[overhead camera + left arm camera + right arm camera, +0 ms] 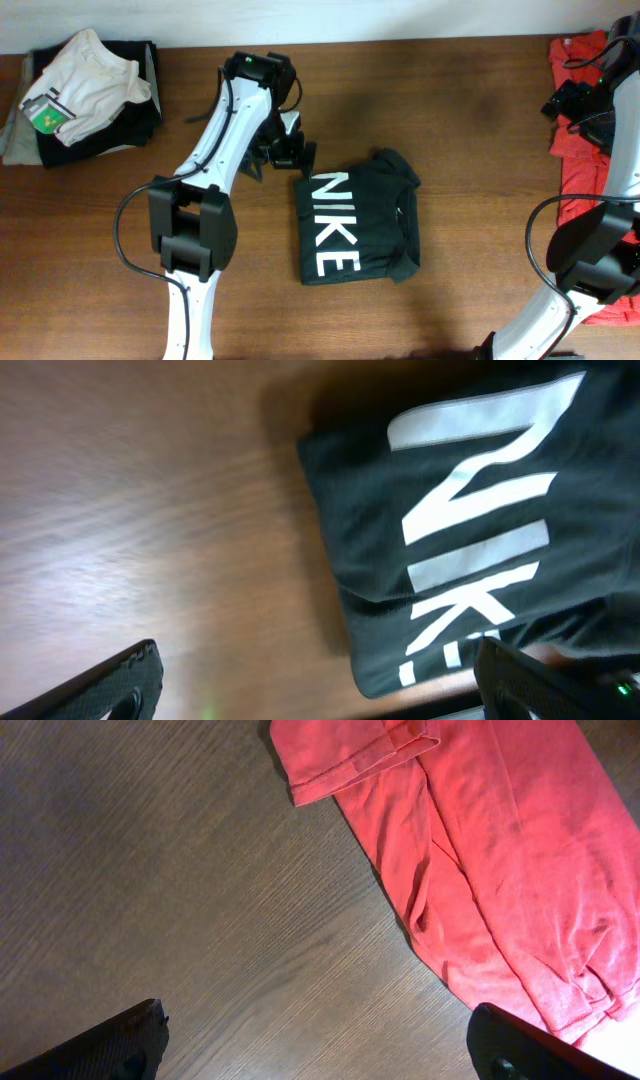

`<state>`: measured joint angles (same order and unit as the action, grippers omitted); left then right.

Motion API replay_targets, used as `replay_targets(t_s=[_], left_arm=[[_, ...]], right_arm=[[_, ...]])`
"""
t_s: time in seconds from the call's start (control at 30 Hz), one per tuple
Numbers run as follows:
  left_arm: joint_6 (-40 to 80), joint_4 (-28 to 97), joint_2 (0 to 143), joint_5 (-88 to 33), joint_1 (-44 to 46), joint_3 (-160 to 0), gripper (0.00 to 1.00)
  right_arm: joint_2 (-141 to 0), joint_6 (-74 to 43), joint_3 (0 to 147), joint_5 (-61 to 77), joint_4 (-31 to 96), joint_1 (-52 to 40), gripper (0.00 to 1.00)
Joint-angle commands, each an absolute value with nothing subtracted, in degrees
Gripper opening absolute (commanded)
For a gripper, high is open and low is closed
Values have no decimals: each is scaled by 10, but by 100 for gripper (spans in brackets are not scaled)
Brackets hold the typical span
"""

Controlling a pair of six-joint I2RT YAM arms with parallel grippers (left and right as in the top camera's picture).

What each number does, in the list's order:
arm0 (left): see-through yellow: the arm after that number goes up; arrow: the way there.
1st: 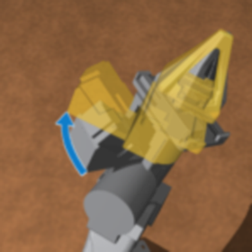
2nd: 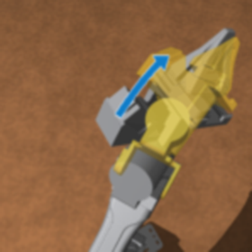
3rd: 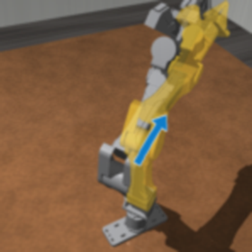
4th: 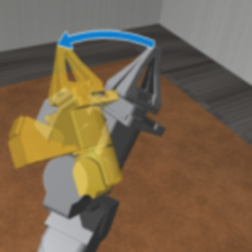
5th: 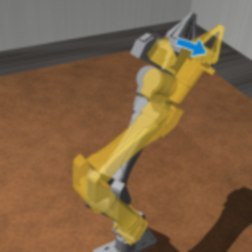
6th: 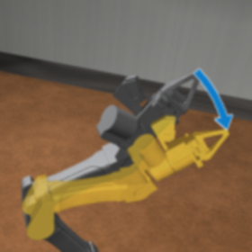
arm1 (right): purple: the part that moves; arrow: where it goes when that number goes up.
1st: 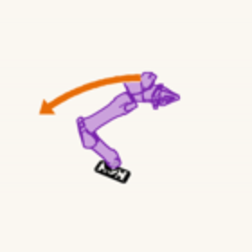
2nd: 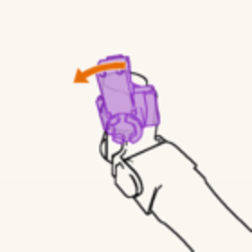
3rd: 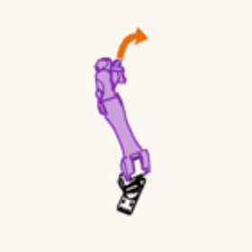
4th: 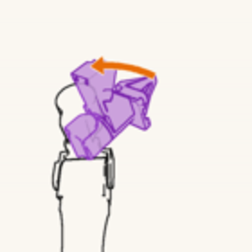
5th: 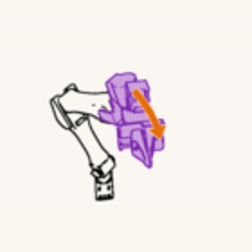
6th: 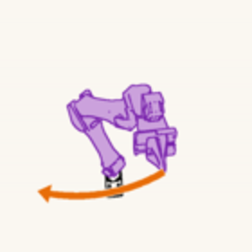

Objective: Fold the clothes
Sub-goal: 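Grasp the green NIKE bundle's left edge with the left gripper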

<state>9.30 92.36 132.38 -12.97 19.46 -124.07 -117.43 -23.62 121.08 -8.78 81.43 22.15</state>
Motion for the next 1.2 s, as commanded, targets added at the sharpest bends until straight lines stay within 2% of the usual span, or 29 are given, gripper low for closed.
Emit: replay_targets(t_s=[0.0,0.2,0.3,0.4,0.57,0.7,0.87,1.03,1.07,1.1,1.13,1.17], left_arm=[[94,873,1301,-176,195,-1186,99],[94,869,1197,-111,197,-1114,99],[98,754,1091,-128,197,-943,99],[128,583,1002,-208,197,-755,99],[146,479,1000,-306,197,-653,99],[157,435,1009,-307,201,-631,92],[204,405,1082,-339,227,-628,92],[235,370,1092,-332,231,-628,91],[236,340,1092,-321,231,-628,75],[236,326,1092,-316,231,-628,70],[236,314,1093,-315,230,-628,61],[236,305,1093,-314,230,-628,46]], right_arm=[[-1167,-239,1217,-95,814,222,99],[-1167,-239,1217,-95,814,222,99],[-1167,-239,1217,-95,814,222,99],[-1167,-239,1217,-95,814,222,99],[-1167,-239,1217,-95,814,222,99],[-1167,-239,1217,-95,814,222,99],[-1167,-239,1217,-95,814,222,99],[-1167,-239,1217,-95,814,222,99],[-1167,-239,1217,-95,814,222,99],[-1167,-239,1217,-95,814,222,99],[-1167,-239,1217,-95,814,222,99],[-1167,-239,1217,-95,814,222,99]])
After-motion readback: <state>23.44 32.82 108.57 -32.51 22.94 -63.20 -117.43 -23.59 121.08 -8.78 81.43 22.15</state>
